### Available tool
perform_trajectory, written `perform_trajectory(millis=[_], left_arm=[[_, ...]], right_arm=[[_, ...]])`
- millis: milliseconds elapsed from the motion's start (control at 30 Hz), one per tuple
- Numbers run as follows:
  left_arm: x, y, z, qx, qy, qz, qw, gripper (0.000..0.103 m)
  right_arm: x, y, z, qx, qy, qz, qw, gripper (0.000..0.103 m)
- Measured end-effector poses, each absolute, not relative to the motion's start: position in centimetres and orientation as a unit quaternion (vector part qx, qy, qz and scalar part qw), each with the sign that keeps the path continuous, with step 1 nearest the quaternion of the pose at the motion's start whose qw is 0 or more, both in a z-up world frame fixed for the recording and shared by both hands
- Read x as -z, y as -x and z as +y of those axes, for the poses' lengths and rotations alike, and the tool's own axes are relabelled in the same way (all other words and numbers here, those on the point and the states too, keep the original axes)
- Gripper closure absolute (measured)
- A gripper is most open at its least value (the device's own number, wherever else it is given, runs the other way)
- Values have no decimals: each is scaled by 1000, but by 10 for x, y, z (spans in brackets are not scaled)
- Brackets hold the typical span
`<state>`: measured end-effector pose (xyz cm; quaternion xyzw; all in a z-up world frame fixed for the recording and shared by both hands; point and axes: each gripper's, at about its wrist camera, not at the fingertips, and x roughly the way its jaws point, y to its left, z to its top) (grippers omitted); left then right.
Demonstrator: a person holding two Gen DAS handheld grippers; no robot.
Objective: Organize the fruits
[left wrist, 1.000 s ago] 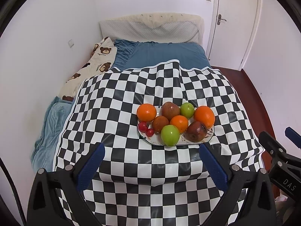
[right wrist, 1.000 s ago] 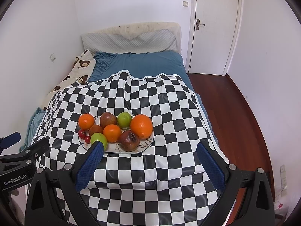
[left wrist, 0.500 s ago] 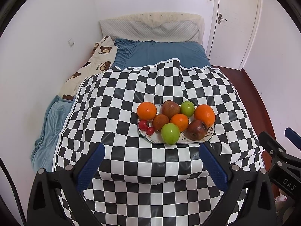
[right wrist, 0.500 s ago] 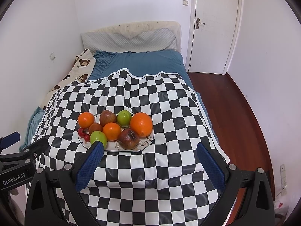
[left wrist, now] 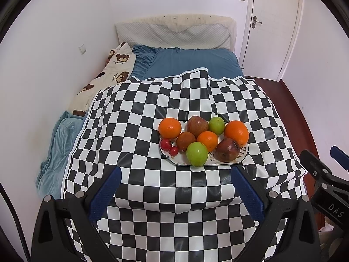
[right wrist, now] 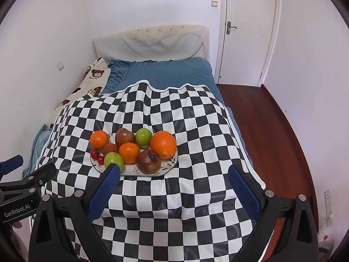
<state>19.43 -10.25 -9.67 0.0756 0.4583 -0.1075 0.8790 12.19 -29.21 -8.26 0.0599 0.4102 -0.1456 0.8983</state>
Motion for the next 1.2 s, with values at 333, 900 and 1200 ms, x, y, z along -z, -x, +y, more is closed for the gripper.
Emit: perform_trajectory(millis=[333, 900, 1200], left_arm=[[94, -193, -103, 110, -78, 455, 880, 0], [92, -195, -105, 111, -85, 453, 880, 0], [91, -196, -103, 111, -85, 454, 880, 0]], right_arm=[[83, -122, -292, 146, -59, 410, 899, 2], [82, -123, -293, 144, -61, 410, 899, 2], [83, -122, -293, 144, -61, 410, 899, 2]])
